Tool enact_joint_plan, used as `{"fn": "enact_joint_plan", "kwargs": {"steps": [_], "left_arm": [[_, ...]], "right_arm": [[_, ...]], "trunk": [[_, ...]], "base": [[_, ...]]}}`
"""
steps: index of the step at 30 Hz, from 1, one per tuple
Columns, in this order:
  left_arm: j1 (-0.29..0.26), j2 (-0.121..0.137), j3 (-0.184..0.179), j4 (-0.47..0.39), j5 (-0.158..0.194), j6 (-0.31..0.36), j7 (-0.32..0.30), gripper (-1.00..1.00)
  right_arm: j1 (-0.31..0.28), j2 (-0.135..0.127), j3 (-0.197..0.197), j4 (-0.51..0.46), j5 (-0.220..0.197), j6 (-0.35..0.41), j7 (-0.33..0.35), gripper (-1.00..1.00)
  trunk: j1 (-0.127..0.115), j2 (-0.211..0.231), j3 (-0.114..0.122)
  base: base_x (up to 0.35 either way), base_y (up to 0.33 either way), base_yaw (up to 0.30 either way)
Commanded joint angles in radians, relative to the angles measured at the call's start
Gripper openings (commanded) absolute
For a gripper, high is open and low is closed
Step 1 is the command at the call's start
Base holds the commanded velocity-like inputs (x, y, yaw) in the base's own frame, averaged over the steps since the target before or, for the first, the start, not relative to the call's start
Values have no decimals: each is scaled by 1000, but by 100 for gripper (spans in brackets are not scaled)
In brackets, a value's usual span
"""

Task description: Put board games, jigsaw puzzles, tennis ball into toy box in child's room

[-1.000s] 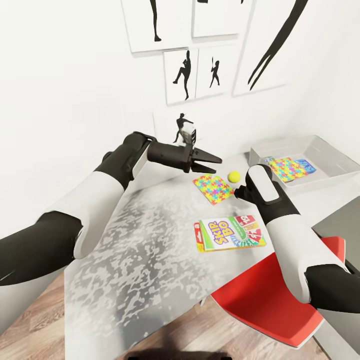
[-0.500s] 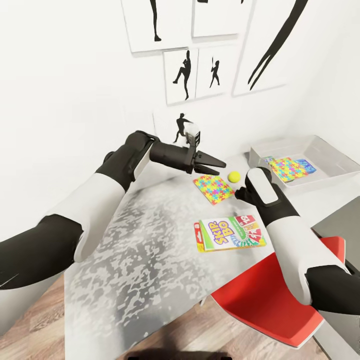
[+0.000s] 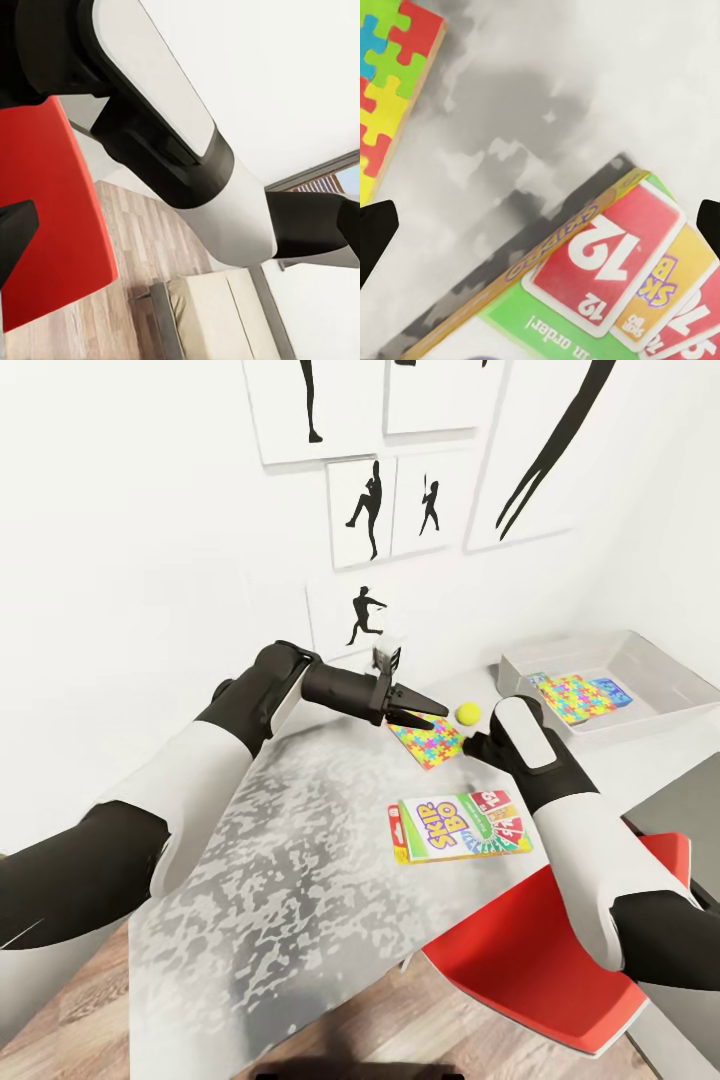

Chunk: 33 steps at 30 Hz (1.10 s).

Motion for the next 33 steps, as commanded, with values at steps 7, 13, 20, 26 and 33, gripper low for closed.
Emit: {"fn": "enact_joint_plan", "kwargs": {"steps": [7, 13, 20, 26, 33], "left_arm": [[-1, 0, -3, 1, 4, 10, 0, 100], [-1, 0, -2, 1, 4, 10, 0, 100], [0, 0, -3, 1, 4, 10, 0, 100], [0, 0, -3, 1, 4, 10, 0, 100], [0, 0, -4, 1, 4, 10, 0, 100]], "right_arm": [[-1, -6, 3, 4, -8, 4, 17, 100], [-2, -12, 1, 14, -8, 1, 17, 100], [-2, -13, 0, 15, -8, 0, 17, 100], [-3, -14, -3, 15, -8, 0, 17, 100], [-7, -15, -6, 15, -8, 1, 17, 100]], "trunk": [[1, -2, -2], [1, -2, -2], [1, -2, -7], [1, -2, -16], [1, -2, -28]], "base": [[0, 0, 0], [0, 0, 0], [0, 0, 0], [0, 0, 0], [0, 52, 0]]}}
